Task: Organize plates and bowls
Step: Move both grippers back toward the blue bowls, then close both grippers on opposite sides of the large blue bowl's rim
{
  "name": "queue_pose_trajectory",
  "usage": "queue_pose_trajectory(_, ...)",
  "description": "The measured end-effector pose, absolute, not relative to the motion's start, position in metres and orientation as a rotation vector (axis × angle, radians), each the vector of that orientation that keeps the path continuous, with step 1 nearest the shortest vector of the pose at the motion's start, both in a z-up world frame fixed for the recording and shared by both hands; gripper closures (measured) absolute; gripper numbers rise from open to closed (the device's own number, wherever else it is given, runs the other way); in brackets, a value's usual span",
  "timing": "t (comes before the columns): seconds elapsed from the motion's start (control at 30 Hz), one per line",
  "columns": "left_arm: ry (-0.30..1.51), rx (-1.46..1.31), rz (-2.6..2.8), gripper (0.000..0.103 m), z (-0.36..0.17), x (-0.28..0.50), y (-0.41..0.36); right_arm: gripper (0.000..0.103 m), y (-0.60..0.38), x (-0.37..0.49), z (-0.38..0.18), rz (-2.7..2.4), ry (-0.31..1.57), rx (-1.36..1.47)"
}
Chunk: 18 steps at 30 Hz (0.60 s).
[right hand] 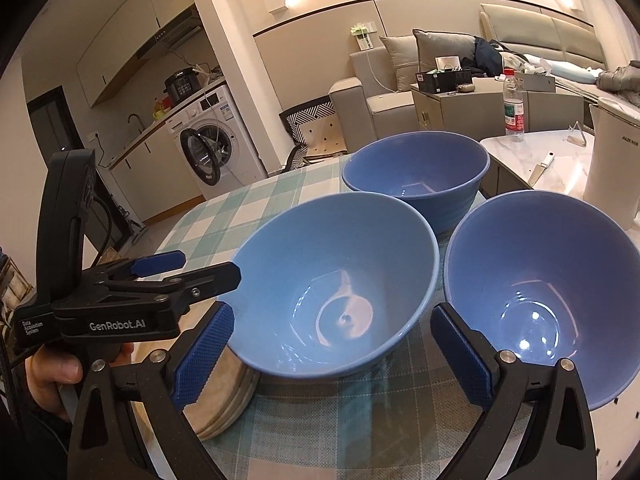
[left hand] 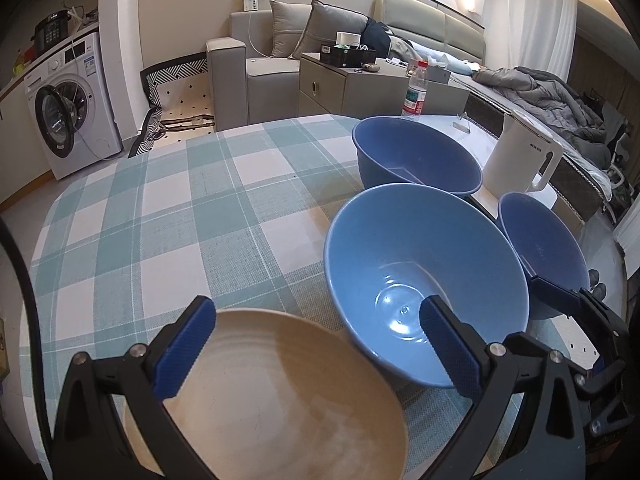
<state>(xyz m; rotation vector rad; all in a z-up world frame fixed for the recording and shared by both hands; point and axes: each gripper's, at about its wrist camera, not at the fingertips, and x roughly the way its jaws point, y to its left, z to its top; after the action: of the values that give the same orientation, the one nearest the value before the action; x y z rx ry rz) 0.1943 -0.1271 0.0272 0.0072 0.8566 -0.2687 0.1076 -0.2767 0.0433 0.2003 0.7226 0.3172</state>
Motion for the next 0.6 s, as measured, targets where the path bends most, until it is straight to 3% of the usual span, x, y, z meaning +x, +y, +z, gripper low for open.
queue_pose_trajectory(0.23, 0.868, 0.019, -0.272, 0.006, 0.023, 0.201, -0.132, 0.011, -0.279, 0.109, 0.043, 0.301, 0.711, 0.203)
queue_pose_trajectory(0.43, 0.892, 0.041, -0.281, 0.027, 0.016, 0.205, -0.139, 0.018, -0.279, 0.110, 0.042, 0.273, 0.705, 0.173)
queue_pose_trajectory(0.6, 0.921, 0.064, -0.297, 0.054, 0.009, 0.207, -0.146, 0.022, -0.278, 0.111, 0.041, 0.260, 0.700, 0.153)
